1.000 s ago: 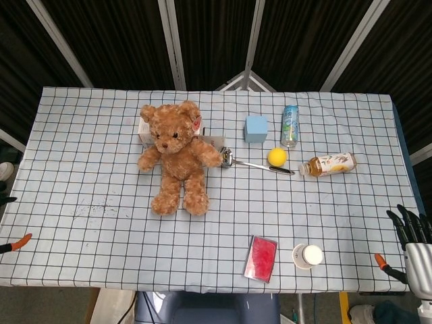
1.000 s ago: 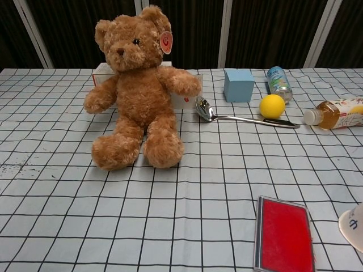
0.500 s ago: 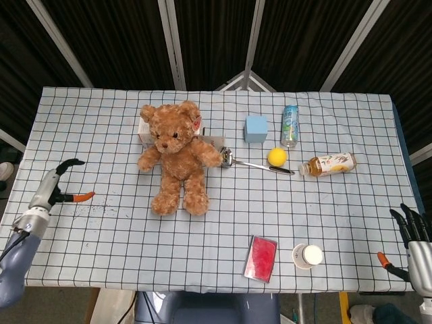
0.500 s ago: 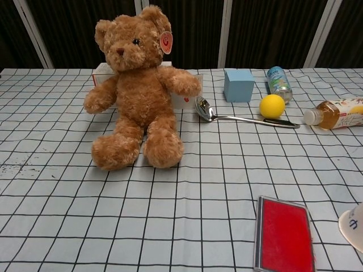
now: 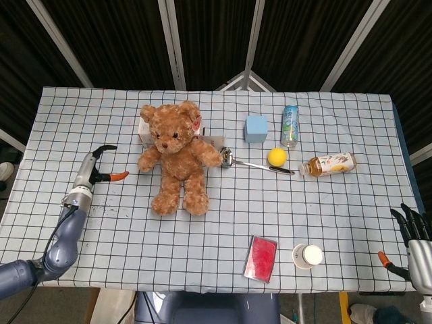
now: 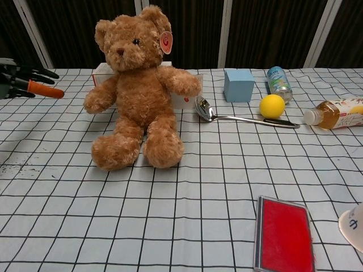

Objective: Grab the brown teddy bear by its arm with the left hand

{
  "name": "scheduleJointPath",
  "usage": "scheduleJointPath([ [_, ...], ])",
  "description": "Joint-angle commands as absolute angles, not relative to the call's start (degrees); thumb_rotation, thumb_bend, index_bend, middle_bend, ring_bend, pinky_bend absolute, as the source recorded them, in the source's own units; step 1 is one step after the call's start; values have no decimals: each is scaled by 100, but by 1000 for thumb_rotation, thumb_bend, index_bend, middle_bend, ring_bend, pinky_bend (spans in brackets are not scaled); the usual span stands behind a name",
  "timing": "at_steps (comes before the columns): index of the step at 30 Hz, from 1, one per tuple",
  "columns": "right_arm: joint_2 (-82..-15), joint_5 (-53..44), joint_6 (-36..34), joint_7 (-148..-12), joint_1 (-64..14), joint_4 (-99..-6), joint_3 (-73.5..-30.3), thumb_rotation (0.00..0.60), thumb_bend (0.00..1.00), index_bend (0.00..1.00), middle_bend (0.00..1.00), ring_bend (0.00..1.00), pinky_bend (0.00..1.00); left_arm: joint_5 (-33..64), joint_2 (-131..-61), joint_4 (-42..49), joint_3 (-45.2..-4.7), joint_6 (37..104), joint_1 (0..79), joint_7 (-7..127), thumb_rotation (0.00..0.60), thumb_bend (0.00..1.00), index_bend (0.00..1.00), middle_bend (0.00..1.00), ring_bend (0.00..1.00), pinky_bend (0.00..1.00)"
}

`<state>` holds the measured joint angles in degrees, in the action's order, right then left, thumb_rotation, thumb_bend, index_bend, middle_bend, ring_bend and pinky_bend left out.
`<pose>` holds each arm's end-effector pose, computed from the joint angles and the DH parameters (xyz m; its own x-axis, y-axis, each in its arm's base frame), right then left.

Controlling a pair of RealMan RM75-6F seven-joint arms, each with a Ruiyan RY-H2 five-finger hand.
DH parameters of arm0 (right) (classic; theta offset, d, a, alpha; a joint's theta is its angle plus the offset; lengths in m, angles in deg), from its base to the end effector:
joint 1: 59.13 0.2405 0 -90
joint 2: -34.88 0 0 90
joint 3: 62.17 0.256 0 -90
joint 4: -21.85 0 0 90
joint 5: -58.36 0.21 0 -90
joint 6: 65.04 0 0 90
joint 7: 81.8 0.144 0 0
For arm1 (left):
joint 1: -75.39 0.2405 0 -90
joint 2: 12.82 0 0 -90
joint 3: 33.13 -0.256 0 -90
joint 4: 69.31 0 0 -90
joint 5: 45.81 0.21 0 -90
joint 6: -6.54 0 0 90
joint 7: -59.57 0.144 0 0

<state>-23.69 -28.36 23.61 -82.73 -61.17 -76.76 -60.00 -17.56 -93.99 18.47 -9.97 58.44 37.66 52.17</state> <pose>-0.3111 -0.1407 0.1853 0.4017 -0.0012 0.9158 -0.9125 0.0843 0.4004 -0.2163 0.3763 0.0499 -0.4410 0.1467 0.8854 0.8600 0.3511 0.3702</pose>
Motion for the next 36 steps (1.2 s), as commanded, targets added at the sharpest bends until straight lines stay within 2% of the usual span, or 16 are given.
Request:
scheduleJointPath([
  [1,-2376,-2831,2342,-8271,-6111,-7667,-6005,600,217,117,61,76,0,-1892,-9621,1681,-1027,5950,3595,5443,600,241,248,141,0,0],
  [11,-2385,-2800,2299,-8256,-6092,-7637,-6003,600,218,117,61,76,0,-2191,-10132,1297,-952,6198,3236,5934,600,241,270,158,0,0],
  [24,-2387,-2780,2244,-8221,-6068,-7617,-6009,600,218,117,62,76,0,-2477,-10970,430,-893,6174,2816,6444,600,246,273,174,0,0],
  [32,-2369,-2803,2250,-8155,-6069,-7609,-6020,600,218,117,62,76,0,-2225,-11396,43,-686,6361,2711,6367,600,353,348,261,0,0],
  [36,-2369,-2805,2247,-8151,-6068,-7610,-6024,600,218,117,61,75,0,-2167,-11467,23,-600,6386,2730,6309,600,372,365,275,0,0],
])
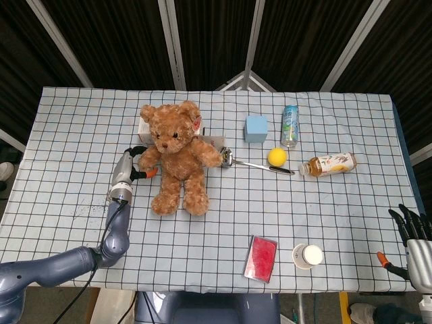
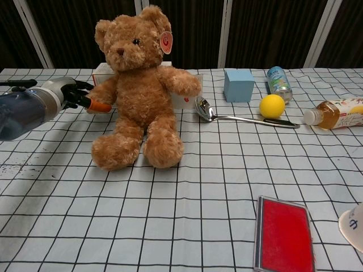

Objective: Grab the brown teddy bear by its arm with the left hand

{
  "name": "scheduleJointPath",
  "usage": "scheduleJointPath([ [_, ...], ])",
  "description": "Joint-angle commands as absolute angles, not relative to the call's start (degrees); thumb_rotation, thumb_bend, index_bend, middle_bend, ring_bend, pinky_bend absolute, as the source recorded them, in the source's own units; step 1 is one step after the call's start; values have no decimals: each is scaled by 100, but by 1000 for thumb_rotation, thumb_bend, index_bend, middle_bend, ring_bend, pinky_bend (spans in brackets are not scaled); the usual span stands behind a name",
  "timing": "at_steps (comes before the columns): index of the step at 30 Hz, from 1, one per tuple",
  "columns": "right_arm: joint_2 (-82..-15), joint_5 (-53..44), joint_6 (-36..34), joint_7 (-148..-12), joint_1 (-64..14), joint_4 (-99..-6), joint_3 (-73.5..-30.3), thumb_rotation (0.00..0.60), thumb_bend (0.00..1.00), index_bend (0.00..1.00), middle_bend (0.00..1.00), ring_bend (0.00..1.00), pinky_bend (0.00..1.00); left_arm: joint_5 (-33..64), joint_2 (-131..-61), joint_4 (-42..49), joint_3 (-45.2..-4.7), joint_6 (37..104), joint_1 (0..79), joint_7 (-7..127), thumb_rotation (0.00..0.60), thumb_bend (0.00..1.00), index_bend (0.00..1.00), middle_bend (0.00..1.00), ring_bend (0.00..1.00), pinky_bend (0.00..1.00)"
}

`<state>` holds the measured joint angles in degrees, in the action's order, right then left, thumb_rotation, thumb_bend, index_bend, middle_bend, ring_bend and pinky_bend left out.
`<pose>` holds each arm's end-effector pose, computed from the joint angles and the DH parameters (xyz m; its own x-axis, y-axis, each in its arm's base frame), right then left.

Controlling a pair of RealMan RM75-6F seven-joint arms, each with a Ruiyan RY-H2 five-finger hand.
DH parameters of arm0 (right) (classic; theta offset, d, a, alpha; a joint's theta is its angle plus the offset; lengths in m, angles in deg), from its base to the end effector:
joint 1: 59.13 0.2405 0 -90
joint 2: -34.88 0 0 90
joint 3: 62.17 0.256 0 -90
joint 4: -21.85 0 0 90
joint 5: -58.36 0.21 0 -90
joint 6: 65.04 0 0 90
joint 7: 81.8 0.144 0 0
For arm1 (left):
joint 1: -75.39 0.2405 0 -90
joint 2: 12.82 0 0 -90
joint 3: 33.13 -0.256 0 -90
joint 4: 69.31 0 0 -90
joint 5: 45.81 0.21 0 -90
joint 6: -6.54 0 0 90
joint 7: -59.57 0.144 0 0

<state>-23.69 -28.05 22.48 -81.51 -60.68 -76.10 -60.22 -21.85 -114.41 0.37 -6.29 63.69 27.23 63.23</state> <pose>-0.3142 -0.1424 0.1835 0.3910 -0.0198 0.9202 -0.9166 0.0828 0.3912 -0.1650 0.4069 -0.0327 -0.3616 0.1336 0.9227 0.8902 0.3435 0.2991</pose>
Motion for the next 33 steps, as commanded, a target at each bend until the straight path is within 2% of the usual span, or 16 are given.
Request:
scheduleJointPath([
  [1,-2369,-2807,2246,-8152,-6067,-7611,-6025,600,218,117,61,75,0,-2159,-11478,16,-588,6394,2733,6312,600,378,371,280,0,0],
  [13,-2356,-2836,2251,-8133,-6070,-7636,-6042,600,218,117,61,76,0,-2193,-11708,-208,-412,6608,2715,6403,600,527,454,353,0,0],
  [24,-2352,-2846,2238,-8137,-6065,-7656,-6054,600,217,117,62,76,0,-2251,-11790,-126,-230,6937,2663,6758,600,533,468,367,0,0],
  [33,-2361,-2839,2214,-8155,-6056,-7661,-6060,600,218,117,62,75,0,-1997,-11706,412,-60,7392,2573,7019,600,533,468,367,0,0],
])
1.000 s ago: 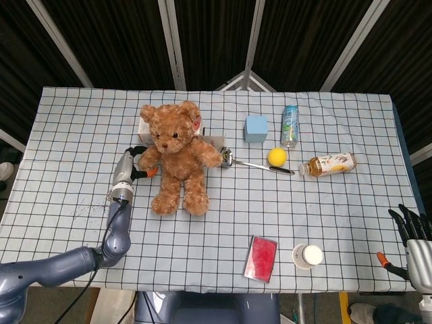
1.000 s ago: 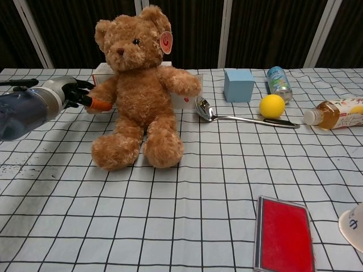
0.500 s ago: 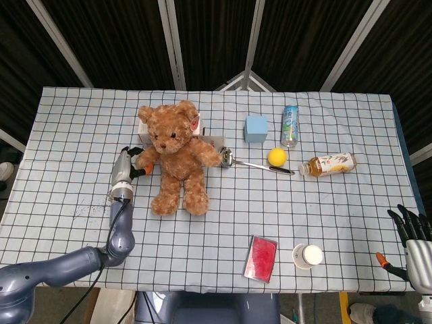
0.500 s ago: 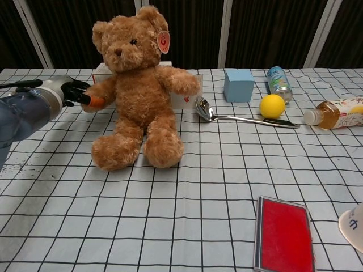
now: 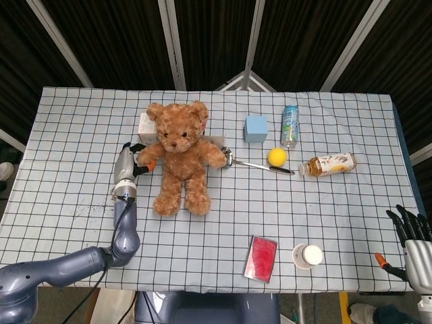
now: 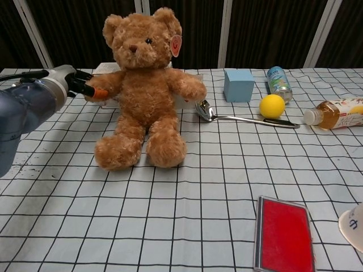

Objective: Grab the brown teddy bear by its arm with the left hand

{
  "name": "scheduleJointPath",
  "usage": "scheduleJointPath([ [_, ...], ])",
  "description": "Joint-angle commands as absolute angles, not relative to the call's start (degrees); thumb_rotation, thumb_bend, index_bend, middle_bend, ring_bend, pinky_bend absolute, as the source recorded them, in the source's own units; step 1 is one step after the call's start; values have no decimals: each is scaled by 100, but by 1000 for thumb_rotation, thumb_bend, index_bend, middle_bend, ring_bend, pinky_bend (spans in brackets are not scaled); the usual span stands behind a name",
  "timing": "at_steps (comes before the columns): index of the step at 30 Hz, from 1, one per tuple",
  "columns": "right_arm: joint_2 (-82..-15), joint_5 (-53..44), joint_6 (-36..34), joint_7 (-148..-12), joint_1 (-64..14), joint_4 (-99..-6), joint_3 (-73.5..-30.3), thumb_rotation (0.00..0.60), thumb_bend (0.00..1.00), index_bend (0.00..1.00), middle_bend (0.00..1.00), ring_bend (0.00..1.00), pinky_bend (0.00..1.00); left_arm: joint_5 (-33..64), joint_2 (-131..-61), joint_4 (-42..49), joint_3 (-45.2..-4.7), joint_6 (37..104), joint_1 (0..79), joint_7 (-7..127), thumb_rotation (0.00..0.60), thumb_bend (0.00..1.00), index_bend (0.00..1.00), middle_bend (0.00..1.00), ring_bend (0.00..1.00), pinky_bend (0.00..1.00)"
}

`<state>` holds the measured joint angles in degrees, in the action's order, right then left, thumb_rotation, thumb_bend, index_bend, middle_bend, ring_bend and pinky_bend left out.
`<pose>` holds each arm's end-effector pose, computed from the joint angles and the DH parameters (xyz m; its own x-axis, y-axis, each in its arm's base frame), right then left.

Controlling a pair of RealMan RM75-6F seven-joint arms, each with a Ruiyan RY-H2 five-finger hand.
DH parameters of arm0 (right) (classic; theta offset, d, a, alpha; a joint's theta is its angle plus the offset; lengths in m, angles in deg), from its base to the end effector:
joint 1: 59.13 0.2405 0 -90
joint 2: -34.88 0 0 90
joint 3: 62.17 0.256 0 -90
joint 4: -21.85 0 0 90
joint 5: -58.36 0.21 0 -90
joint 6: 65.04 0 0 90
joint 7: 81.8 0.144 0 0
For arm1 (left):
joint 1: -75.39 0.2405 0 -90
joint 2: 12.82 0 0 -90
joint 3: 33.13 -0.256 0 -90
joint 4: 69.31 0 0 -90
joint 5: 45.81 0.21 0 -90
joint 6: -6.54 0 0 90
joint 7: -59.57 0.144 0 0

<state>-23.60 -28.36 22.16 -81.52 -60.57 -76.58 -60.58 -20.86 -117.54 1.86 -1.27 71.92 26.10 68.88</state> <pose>-0.3124 -0.1417 0.1814 0.3845 -0.0308 0.9226 -0.9194 0.0764 0.3857 -0.1391 0.4094 -0.0255 -0.3335 0.0377 0.9420 0.8957 0.3245 0.3041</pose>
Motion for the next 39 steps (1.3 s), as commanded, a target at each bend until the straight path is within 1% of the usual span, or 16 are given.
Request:
scheduleJointPath([
  [1,-2361,-2842,2213,-8157,-6055,-7664,-6062,600,218,117,62,75,0,-1968,-11690,495,-34,7478,2564,7060,600,533,468,367,0,0],
  [5,-2357,-2855,2225,-8159,-6059,-7680,-6067,600,218,117,61,76,0,-1932,-11631,760,15,7736,2565,7246,600,533,468,368,0,0],
  [10,-2346,-2867,2237,-8149,-6066,-7696,-6074,600,218,117,62,76,0,-2031,-11584,827,2,7809,2646,7405,600,533,468,366,0,0],
  [23,-2340,-2845,2197,-8158,-6055,-7720,-6081,600,217,117,61,75,0,-2227,-11696,192,-134,7329,2820,7432,600,533,467,362,0,0],
  [28,-2340,-2845,2196,-8166,-6053,-7720,-6083,600,218,117,62,75,0,-2182,-11741,101,-84,7291,2810,7410,600,533,467,359,0,0],
  [37,-2347,-2850,2186,-8175,-6047,-7721,-6088,600,218,117,61,76,0,-1909,-11687,543,73,7712,2689,7641,600,533,466,361,0,0],
  [39,-2344,-2854,2192,-8175,-6050,-7724,-6090,600,218,117,62,76,0,-1850,-11677,572,36,7813,2680,7752,600,533,466,362,0,0],
])
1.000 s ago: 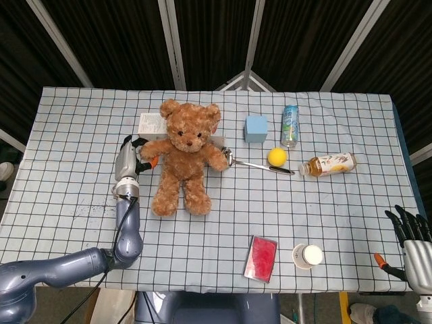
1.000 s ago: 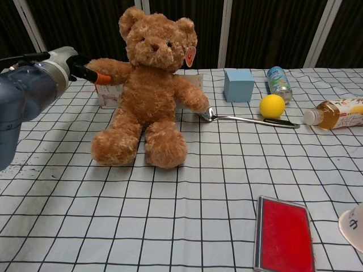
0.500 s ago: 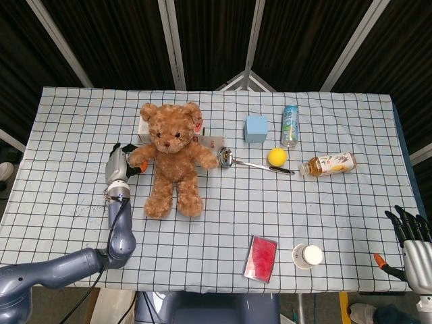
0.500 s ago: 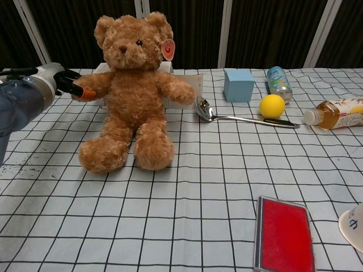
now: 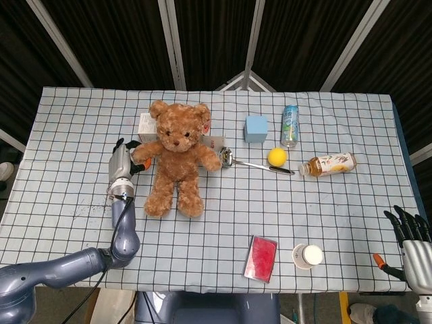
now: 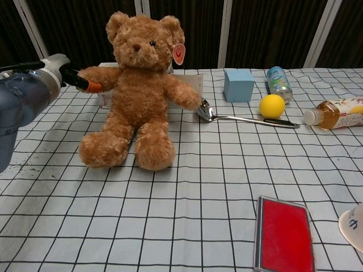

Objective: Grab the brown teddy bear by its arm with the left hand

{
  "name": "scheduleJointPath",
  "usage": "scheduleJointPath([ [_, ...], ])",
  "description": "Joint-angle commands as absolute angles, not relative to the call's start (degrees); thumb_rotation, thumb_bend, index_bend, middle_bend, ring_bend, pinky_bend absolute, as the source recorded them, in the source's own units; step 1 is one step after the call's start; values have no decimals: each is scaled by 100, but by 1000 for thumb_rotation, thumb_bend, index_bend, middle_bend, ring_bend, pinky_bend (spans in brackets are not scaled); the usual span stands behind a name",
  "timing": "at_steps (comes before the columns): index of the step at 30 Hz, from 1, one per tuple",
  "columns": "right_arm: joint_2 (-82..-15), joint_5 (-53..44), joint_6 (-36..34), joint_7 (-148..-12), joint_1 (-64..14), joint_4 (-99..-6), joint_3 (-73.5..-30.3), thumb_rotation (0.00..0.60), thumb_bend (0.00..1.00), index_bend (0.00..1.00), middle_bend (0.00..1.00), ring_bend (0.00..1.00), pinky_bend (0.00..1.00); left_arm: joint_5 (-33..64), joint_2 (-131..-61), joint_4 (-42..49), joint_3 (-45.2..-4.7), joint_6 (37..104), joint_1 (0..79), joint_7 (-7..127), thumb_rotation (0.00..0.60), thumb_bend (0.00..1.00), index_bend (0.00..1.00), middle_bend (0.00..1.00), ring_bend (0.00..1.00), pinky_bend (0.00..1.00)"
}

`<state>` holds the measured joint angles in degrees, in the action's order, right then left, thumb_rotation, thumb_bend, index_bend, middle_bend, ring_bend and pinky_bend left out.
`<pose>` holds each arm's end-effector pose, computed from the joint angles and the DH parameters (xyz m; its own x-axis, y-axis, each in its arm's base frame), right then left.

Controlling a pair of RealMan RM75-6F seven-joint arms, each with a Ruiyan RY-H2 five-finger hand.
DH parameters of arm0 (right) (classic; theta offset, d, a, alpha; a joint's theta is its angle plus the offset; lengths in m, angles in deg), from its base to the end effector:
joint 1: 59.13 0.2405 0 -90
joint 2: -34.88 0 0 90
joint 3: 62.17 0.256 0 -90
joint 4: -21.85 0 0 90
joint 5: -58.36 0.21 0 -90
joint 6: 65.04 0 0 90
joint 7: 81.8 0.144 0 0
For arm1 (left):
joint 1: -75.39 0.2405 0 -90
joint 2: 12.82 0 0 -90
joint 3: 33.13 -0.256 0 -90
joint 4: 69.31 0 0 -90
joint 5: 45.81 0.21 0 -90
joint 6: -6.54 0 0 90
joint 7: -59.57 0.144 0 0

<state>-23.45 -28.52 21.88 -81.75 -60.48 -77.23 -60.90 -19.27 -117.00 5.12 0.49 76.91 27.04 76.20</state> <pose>-0.3105 -0.1411 0.1796 0.3797 -0.0407 0.9242 -0.9214 0.0727 0.3818 -0.1339 0.4067 -0.0100 -0.2317 0.0014 0.9728 0.9242 0.3125 0.2196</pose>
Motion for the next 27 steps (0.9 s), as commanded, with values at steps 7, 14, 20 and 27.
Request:
scheduleJointPath([
  [7,-2331,-2869,2216,-8151,-6058,-7731,-6092,600,217,117,62,76,0,-1967,-11747,220,-23,7701,2782,7818,600,533,466,358,0,0],
  [14,-2343,-2873,2205,-8192,-6051,-7740,-6096,600,218,117,61,76,0,-2011,-11893,-308,-98,7388,2832,7799,600,533,464,353,0,0],
  [20,-2357,-2879,2199,-8207,-6040,-7738,-6093,600,218,117,61,76,0,-1855,-11899,-130,39,7500,2761,7784,600,531,461,350,0,0],
  [27,-2355,-2899,2211,-8201,-6040,-7751,-6097,600,218,117,62,76,0,-1748,-11782,405,186,7883,2686,8032,600,527,462,352,0,0],
])
